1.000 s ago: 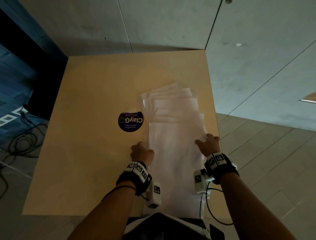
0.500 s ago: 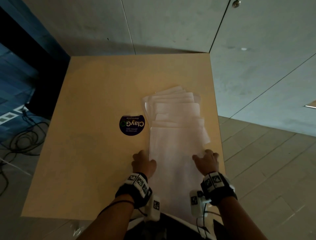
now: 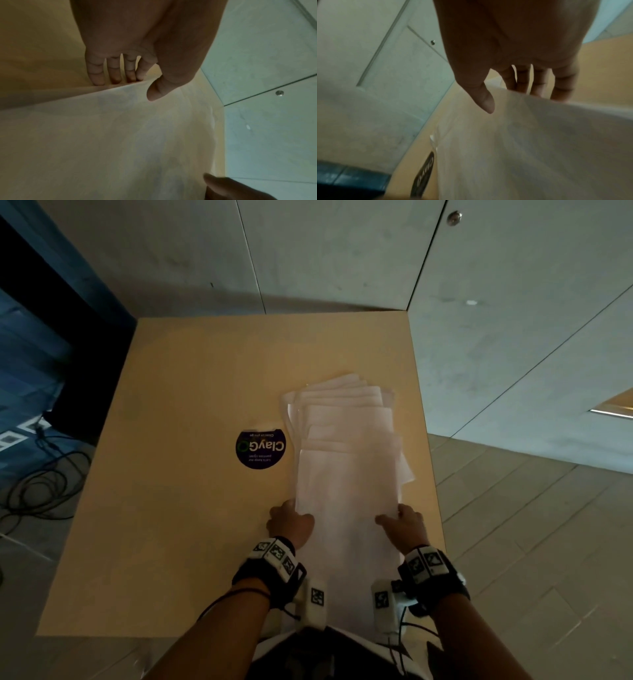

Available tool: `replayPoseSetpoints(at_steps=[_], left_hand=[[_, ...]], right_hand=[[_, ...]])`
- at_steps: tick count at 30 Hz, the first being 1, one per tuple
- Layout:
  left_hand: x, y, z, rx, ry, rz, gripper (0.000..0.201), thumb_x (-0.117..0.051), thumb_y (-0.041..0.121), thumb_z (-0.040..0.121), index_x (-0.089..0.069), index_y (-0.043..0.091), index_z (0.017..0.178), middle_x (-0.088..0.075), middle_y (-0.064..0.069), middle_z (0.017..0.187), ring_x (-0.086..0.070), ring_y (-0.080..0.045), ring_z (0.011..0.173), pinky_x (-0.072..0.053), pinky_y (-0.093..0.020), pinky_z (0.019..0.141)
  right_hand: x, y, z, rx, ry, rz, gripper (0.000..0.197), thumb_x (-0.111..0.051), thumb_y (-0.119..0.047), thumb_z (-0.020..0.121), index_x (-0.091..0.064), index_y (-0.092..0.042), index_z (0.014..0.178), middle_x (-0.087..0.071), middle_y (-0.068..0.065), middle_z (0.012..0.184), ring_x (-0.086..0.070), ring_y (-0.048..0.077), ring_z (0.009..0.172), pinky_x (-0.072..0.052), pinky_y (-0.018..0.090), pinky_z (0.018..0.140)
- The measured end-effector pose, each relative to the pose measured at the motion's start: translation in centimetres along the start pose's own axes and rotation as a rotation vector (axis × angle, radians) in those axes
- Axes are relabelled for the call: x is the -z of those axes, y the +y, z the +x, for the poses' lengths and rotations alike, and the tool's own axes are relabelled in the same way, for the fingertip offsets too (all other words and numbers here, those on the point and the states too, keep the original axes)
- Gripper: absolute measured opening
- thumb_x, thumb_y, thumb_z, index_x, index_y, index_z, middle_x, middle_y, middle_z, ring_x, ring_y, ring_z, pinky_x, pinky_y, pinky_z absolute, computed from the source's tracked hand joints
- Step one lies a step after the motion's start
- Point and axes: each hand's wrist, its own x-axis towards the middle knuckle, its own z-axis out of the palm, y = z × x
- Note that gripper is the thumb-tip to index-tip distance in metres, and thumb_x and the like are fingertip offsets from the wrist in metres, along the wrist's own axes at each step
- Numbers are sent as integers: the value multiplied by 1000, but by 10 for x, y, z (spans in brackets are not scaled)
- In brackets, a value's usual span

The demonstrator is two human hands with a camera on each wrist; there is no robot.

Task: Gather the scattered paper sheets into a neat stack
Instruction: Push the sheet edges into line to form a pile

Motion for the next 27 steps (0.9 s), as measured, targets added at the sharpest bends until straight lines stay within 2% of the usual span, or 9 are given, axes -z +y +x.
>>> replayPoseSetpoints(at_steps=[2, 6, 8, 11, 15, 21, 27], left_hand=[[8, -3, 6, 17, 41, 48, 58, -53, 30, 86, -42, 15, 141, -37, -17, 139, -41, -39, 124, -38, -40, 102], [15, -5, 9, 54, 115, 74, 55, -51, 26, 87, -42, 9, 138, -40, -19, 138, -45, -40, 121, -41, -42, 98], [17, -2, 15, -2, 97, 73, 52, -50, 25, 86, -46, 11, 136, -44, -18, 138, -47, -39, 120, -43, -41, 98], [25, 9, 24, -81, 60, 16, 57, -49, 24, 82, -48, 14, 138, -47, -14, 140, -48, -37, 123, -41, -42, 104], [36, 30, 44, -95, 57, 26, 59, -47, 24, 85, -42, 15, 142, -41, -13, 145, -43, -36, 129, -36, -42, 109], [49, 63, 63, -156, 38, -48, 55, -46, 12, 85, -45, 12, 140, -45, -15, 144, -47, -36, 127, -41, -43, 106], [57, 86, 85, -174, 19, -76, 45, -42, 11, 85, -55, 9, 127, -57, -17, 128, -55, -38, 113, -49, -42, 96]], right_hand=[[9, 0, 4, -9, 7, 39, 66, -67, -30, 83, -42, -7, 139, -38, 16, 137, -45, 36, 122, -40, 40, 102], [24, -7, 17, 46, 127, -46, 73, -67, -32, 83, -33, -10, 144, -31, 16, 143, -40, 39, 128, -38, 45, 106], [32, -17, 24, 77, 145, -74, 71, -63, -29, 86, -31, -9, 146, -29, 16, 144, -39, 39, 129, -37, 45, 106], [44, -31, 37, 85, 144, -81, 62, -57, -24, 91, -32, -8, 145, -31, 15, 144, -39, 38, 128, -35, 42, 106], [50, -42, 52, 70, 125, -109, 56, -52, -22, 93, -35, -7, 144, -33, 15, 142, -38, 36, 129, -33, 40, 108], [53, -53, 61, 94, 134, -182, 51, -51, -21, 93, -39, -8, 141, -35, 15, 139, -37, 36, 127, -34, 43, 105], [54, -64, 67, 123, 102, -238, 49, -48, -22, 93, -41, -10, 139, -40, 14, 138, -37, 34, 127, -33, 42, 105]])
